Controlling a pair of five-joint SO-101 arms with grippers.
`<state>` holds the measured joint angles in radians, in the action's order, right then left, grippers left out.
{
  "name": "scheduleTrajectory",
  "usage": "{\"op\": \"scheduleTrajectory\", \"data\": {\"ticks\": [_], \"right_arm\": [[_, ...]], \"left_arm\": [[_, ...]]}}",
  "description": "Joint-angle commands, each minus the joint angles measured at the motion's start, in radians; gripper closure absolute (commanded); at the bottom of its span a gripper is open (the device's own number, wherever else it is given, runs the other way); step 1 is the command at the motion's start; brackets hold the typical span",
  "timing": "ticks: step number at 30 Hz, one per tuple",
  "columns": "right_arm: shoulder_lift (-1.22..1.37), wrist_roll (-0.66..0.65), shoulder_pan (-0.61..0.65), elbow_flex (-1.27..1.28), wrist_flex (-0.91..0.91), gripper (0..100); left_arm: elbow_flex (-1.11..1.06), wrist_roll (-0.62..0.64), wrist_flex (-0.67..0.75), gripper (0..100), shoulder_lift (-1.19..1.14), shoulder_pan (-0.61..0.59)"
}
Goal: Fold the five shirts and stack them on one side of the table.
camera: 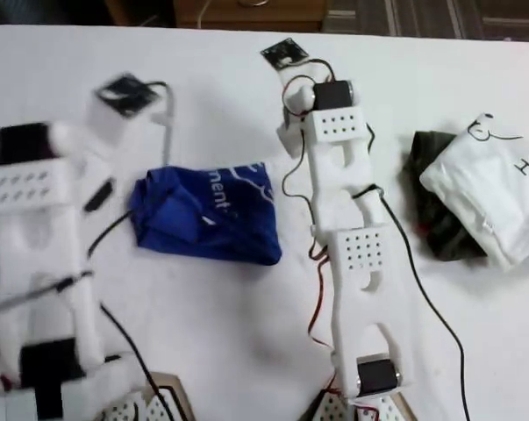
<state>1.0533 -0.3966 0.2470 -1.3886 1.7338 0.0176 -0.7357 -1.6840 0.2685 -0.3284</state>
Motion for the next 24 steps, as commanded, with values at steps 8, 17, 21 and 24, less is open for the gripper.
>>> {"op": "scheduleTrajectory", "data": {"ticks": [8, 17, 21, 24], "right_arm": [[-0.191, 0.011, 0.153, -0.023, 0.035, 98.1], [-0.197, 0.097, 0.216, -0.012, 0.036, 98.1], [-0.206, 0.098, 0.272, 0.106, 0.036, 98.1], [-0.206, 0.098, 0.311, 0.161, 0.036, 98.1]], "left_arm": [[0.022, 0.285, 0.095, 90, 0.253, -0.193], [0.16, 0.474, 0.092, 84, 0.252, -0.397], [0.257, 0.474, 0.032, 84, 0.252, -0.42], [0.329, 0.522, 0.052, 84, 0.253, -0.483]]}}
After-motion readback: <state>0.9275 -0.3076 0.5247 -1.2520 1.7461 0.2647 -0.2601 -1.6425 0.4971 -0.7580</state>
